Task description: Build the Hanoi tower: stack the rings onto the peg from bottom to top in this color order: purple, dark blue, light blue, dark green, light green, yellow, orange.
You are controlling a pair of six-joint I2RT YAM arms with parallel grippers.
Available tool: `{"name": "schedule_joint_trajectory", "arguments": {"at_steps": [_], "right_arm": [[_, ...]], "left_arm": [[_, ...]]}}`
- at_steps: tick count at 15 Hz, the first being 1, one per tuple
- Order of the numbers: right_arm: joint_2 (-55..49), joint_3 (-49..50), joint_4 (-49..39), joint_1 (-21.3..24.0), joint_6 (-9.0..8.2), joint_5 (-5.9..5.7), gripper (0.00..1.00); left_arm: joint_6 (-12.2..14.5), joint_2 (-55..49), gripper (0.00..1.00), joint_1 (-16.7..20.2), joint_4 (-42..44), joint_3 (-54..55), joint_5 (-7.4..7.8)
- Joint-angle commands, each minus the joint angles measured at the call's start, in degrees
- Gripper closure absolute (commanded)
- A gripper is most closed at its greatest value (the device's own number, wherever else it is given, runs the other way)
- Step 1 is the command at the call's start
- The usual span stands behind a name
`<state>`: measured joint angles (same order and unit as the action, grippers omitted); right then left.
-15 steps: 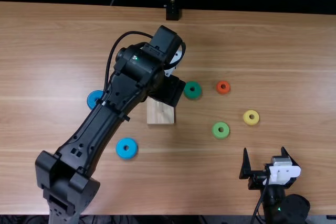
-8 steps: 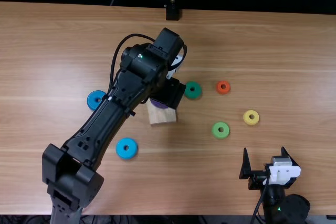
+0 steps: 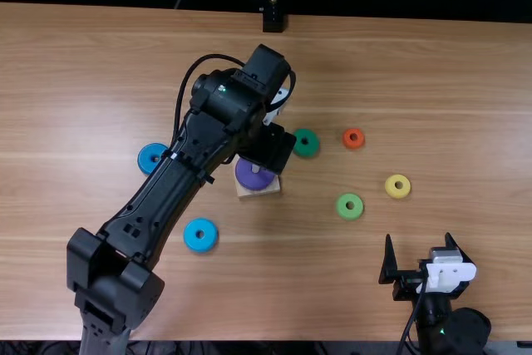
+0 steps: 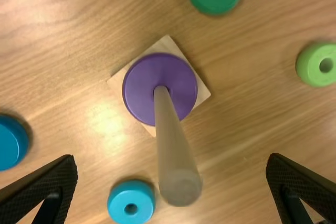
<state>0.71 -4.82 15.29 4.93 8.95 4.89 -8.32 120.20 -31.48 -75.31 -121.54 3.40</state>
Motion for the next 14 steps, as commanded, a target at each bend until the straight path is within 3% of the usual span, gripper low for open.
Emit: {"name": "schedule_joint_trajectory", "arguments": {"at_steps": [1,4,9,11,14], "right_arm": [[-0.7,3.9,3.0,0.6,0.23,-0.14,0.00],[-0.7,3.9,3.0,0.6,0.12,-0.14,0.00],[-0.7,3.9,3.0,0.6,0.12,-0.14,0.00],[-0.7,3.9,3.0,0.6,0.23,-0.14,0.00],[-0.7,3.9,3.0,0.6,0.23,-0.14,0.00]], "left_arm": [[0.1,-5.2,0.00,0.9,0.6,-2.0,0.19],[0.3,-12.1,0.00,3.7,2.5,-2.0,0.19],[-0.1,-23.9,0.00,15.8,2.9,-0.8,0.19],[-0.2,-25.7,0.00,21.0,5.2,7.0,0.19],[0.6,-25.4,0.00,24.1,5.6,17.3,-0.34]]}}
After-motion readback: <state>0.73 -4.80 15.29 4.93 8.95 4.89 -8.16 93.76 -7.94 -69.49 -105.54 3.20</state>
